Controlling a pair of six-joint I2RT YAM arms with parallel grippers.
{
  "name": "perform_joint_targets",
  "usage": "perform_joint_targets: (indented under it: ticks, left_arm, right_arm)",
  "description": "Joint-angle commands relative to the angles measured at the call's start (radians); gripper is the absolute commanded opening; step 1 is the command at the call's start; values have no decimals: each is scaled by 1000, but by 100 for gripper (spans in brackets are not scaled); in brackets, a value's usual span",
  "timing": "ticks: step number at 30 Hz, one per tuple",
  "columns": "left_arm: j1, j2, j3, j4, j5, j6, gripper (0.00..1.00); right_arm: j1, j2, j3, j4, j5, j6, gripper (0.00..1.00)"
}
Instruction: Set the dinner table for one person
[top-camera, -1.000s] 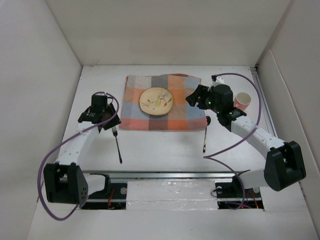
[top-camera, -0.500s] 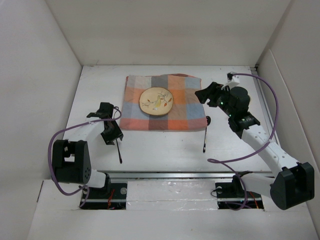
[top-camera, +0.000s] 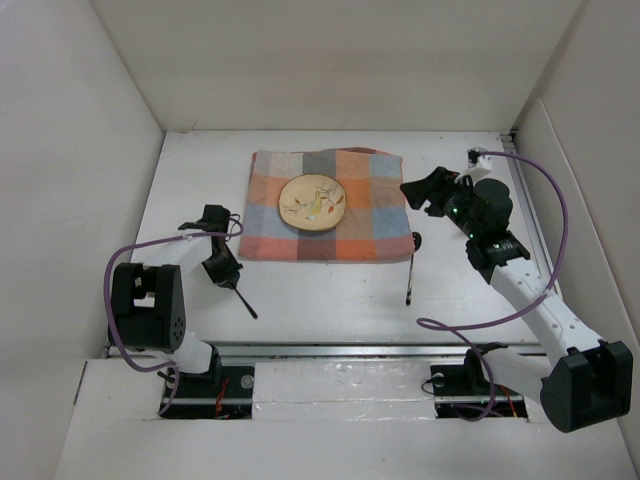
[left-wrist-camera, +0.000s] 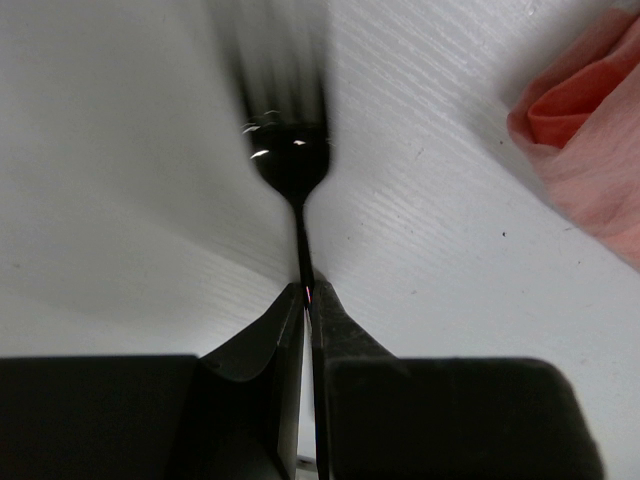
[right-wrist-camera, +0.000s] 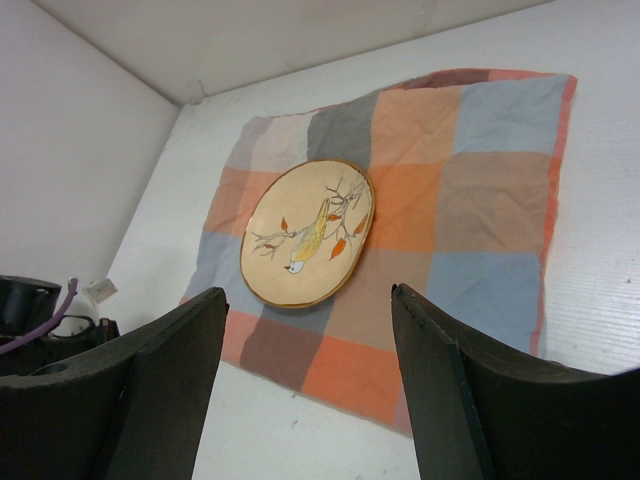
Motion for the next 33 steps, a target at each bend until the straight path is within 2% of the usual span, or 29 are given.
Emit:
perform_joint_targets:
  ticks: [1, 9, 12, 13, 15, 18, 21, 23, 25, 27, 29, 33]
  left_arm:
    - [4, 51, -27, 51, -35, -8, 0]
    - [4, 0, -9, 18, 5, 6, 0]
    - [-6, -87, 69, -68, 16, 37, 0]
    - [-33, -180, 129, -91, -28, 53, 0]
    - [-42, -207, 163, -91, -39, 82, 0]
    - [-42, -235, 281, -70, -15, 125, 0]
    - [-42, -227, 300, 86, 38, 177, 0]
    - [-42, -163, 317, 138, 91, 217, 0]
    - [-93, -33, 413, 110, 15, 260, 0]
    - [-205, 67, 570, 42, -92, 279, 0]
    - [-294, 161, 643, 51, -172, 307, 0]
    - [-262, 264, 773, 100, -101, 297, 0]
  right_arm:
    - [-12, -22, -3, 62, -17, 5, 72]
    - [-61, -8, -22, 82, -48, 11, 72]
    - [-61, 1, -22, 82, -46, 11, 72]
    - [-61, 4, -22, 84, -45, 13, 72]
    - [-61, 7, -22, 85, -45, 11, 72]
    - [-61, 20, -22, 98, -63, 11, 72]
    - [-61, 34, -22, 99, -81, 14, 72]
    - [-61, 41, -22, 108, -91, 16, 72]
    - [-61, 49, -23, 111, -86, 16, 72]
    - [-61, 60, -25, 118, -86, 16, 72]
    - [-61, 69, -28, 128, -78, 11, 72]
    - [-41, 103, -22, 128, -94, 3, 72]
